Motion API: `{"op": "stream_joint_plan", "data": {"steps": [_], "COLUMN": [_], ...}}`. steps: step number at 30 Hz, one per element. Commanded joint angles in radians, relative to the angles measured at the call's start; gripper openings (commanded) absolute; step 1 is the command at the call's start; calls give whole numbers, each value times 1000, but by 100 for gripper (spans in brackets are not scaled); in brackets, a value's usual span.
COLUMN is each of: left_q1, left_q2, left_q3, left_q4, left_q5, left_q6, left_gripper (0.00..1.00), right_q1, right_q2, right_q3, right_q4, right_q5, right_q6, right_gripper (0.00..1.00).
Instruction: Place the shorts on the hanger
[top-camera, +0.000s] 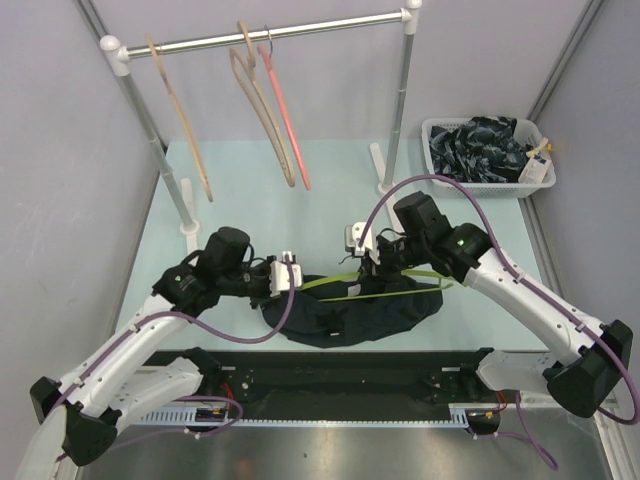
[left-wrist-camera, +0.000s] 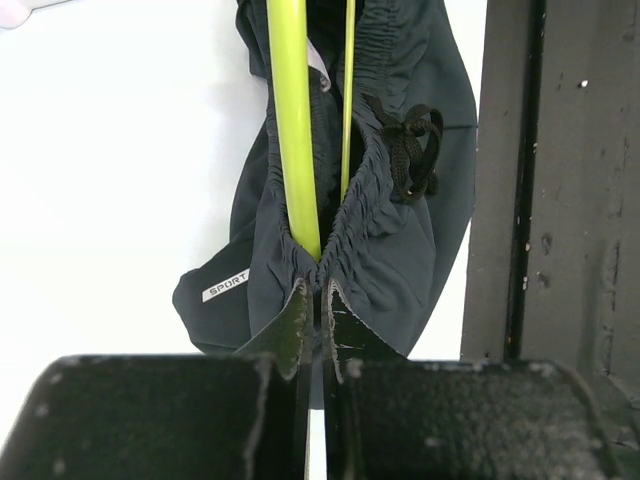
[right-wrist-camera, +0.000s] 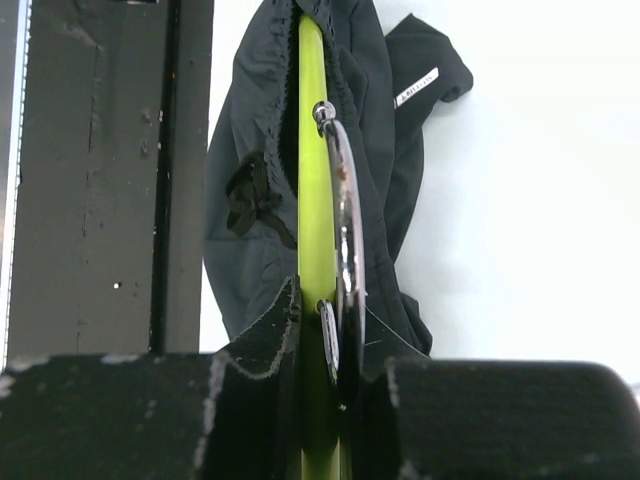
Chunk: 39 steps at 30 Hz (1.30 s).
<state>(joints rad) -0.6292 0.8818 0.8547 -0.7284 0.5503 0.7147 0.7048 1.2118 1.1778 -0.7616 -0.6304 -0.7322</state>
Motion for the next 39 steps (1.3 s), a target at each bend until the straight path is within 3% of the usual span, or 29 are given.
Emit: {"op": "stream_joint_plan", "data": {"steps": [1,4,5,8,11,18,24,27,28,32,33,34,36,37,39], "left_q1": [-7,-7,-7,34,86,88,53,19,11,0,2,2,2,0,2], "left_q2": [-14,-10,-9,-26,-43,-23,46,71,74,77,75,74,51,37,-1], "left_q3": [56,49,43,6,-28,-88,-66,-60,-60,-65,-63,-62,-62,-66,-81], "left_q4": [18,-9,-12,-20,-6,75,155,165,167,158,155,149,127,126,121], "left_q5": [50,46,37,36,80,85,134,141,143,151,152,149,149,149,140], "left_q6": [-50,-49,-41,-37,-24,-26,-77,-96,-107,-98,-97,-97,-92,-92,-86], "left_gripper": [0,17,34,60,70,72,66,50,39,13,1,0,0,0,0], "right_q1": [7,10,9,9,10,18,53,67,67,70,70,70,64,56,10], "right_q2": [-14,-26,-38,-54,-64,-78,-86,-101,-104,-133,-138,-144,-175,-188,-245], "right_q3": [-15,-35,-38,-50,-59,-70,-69,-69,-70,-70,-70,-70,-70,-70,-70], "right_q4": [134,166,183,206,206,203,212,203,202,206,206,205,180,151,127], "right_q5": [-74,-80,-84,-91,-100,-120,-101,-88,-83,-72,-57,-45,-14,9,15], "right_q6": [17,27,30,30,21,-15,-41,-47,-44,-23,-19,-7,7,19,69], "right_gripper": [0,0,0,0,0,0,0,0,0,0,0,1,12,39,68]}}
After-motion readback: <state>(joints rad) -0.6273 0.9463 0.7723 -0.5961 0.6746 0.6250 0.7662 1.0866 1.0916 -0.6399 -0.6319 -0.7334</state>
